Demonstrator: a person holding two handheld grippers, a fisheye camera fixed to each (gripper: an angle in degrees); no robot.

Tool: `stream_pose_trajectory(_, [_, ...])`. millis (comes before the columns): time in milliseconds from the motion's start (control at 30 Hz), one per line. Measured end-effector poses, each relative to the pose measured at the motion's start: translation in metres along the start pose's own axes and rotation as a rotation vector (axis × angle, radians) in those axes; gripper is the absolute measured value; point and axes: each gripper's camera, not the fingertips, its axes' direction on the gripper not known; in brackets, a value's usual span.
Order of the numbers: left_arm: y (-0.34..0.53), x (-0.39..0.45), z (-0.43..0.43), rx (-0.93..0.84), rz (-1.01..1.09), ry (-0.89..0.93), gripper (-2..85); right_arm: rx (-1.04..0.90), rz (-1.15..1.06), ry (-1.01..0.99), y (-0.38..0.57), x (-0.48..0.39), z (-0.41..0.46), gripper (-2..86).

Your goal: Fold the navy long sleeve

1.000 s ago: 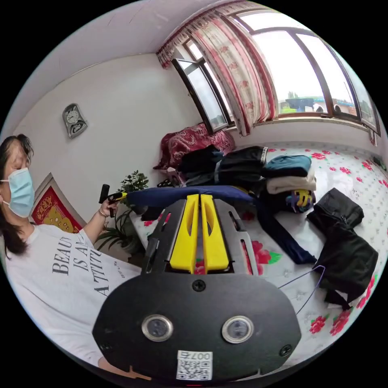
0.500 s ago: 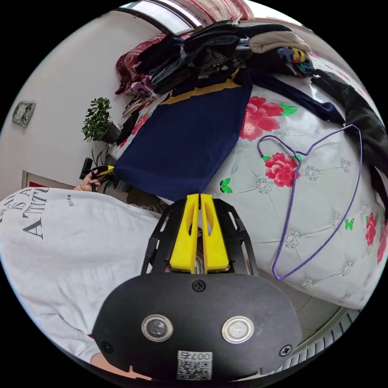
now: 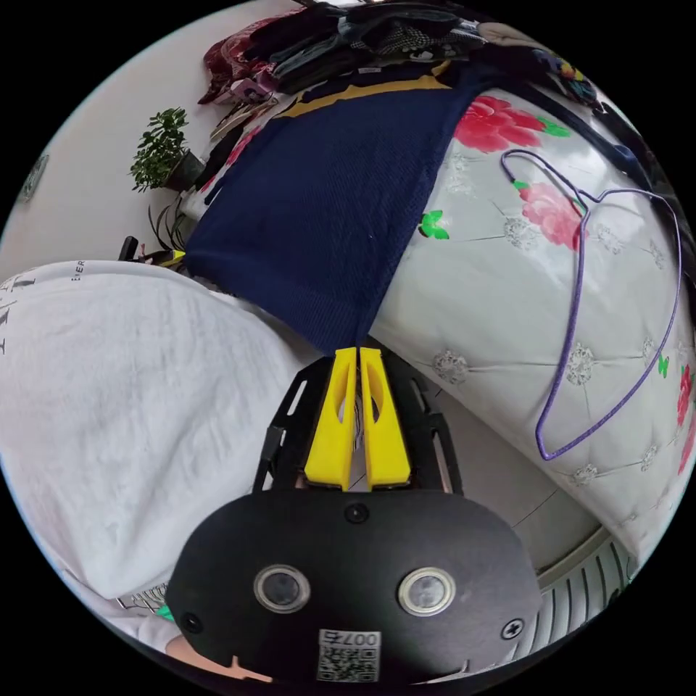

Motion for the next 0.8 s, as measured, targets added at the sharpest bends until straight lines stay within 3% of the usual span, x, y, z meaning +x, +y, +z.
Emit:
stream_pose_trajectory(233, [-0.004,-0.007,0.02,0.018,-0.058,-0.057,2.7,-0.091,0.237,0.045,-0.011,0.025,0.042,-0.2])
stream_pose_trajectory(433, [-0.036,0.004,0.001,0.12,-0.029,-0.136,8.1,-0.015,0.302,0.143,-0.033,0.023,0.026,-0.2])
stream_pose_trajectory(633, [-0.102,0.016,-0.006,0.239,-0.013,-0.167,10.6,0.137,0.262,0.124,-0.096,-0.013,0.024,-0.2])
stream_pose_trajectory(800, [-0.144,0.028,0.02,0.15,0.023,-0.34,6.8,0.173,0.171,0.145,-0.147,-0.056,0.046,-0.2])
